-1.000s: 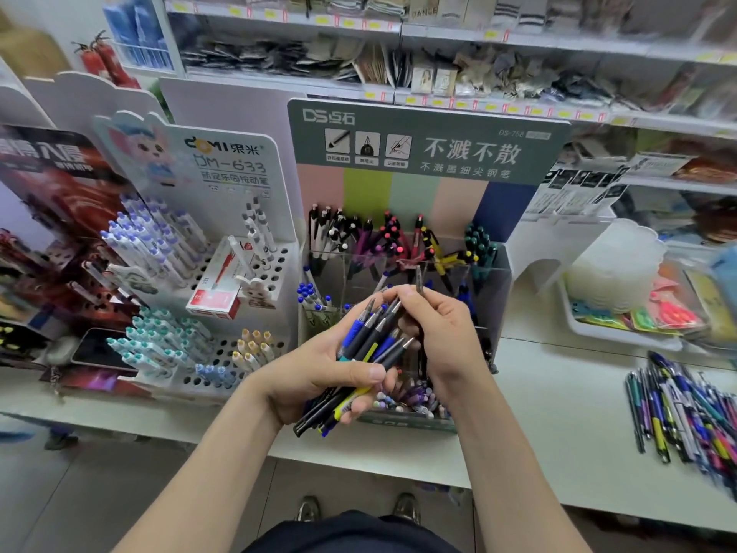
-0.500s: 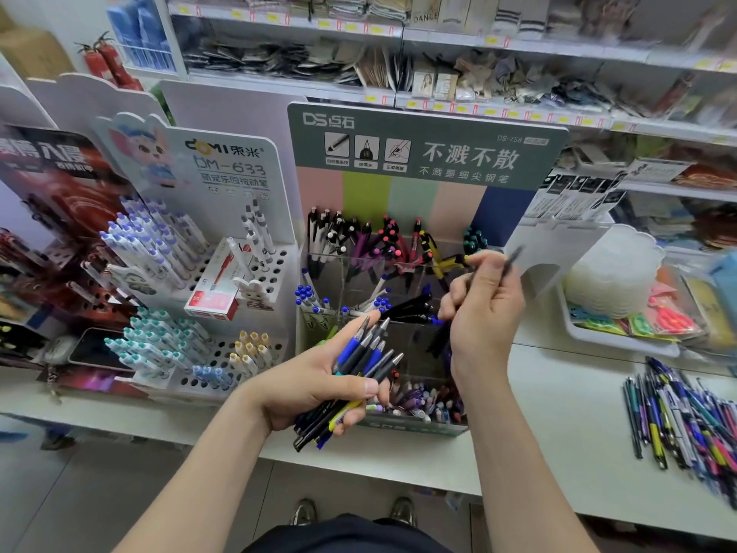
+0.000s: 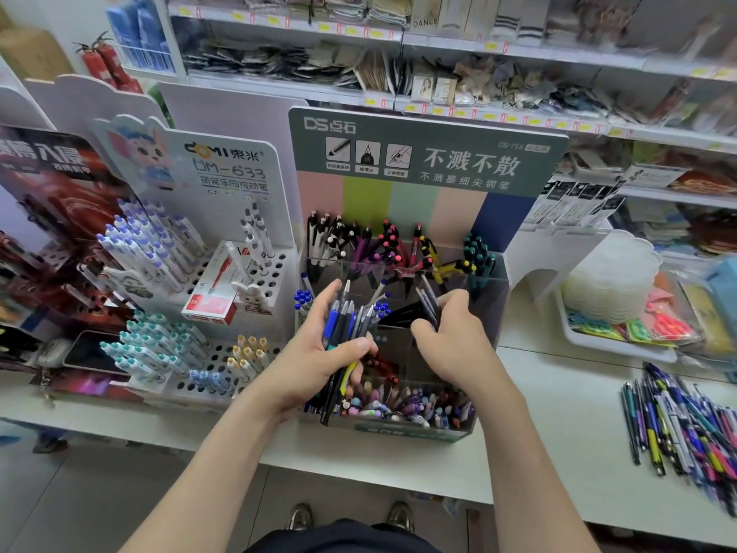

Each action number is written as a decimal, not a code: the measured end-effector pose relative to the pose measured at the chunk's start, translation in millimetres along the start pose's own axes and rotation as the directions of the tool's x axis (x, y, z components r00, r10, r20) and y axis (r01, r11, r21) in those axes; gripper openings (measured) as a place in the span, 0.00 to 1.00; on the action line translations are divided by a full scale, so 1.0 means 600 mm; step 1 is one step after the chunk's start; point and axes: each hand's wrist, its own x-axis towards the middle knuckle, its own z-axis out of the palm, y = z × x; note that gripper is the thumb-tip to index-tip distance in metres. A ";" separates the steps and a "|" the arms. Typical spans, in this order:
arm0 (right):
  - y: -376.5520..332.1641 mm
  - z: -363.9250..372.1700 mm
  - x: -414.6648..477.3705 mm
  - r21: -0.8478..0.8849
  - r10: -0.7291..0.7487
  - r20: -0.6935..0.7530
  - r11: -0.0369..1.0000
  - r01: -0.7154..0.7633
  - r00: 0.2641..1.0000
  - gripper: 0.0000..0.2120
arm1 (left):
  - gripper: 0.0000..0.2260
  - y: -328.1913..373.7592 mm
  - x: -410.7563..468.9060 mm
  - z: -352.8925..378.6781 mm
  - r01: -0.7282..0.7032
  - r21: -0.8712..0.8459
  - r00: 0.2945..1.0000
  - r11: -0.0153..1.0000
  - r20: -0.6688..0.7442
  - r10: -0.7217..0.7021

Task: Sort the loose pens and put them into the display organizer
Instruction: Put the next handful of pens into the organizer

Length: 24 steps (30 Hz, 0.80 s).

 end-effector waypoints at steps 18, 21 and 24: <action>-0.089 -0.022 0.085 -0.639 -0.126 0.112 0.750 0.169 0.986 0.14 | 0.28 -0.004 0.023 0.011 -0.027 -0.084 0.989 0.996 -0.150 0.014; -0.043 -0.009 0.084 -0.532 -0.129 0.082 0.833 0.153 0.988 0.22 | 0.26 -0.003 0.021 0.011 -0.032 -0.076 0.990 0.997 -0.141 0.022; -0.011 0.003 0.060 -0.410 -0.293 -0.121 0.885 0.221 0.948 0.18 | 0.27 0.001 0.021 0.013 -0.060 -0.065 0.992 0.996 -0.116 0.052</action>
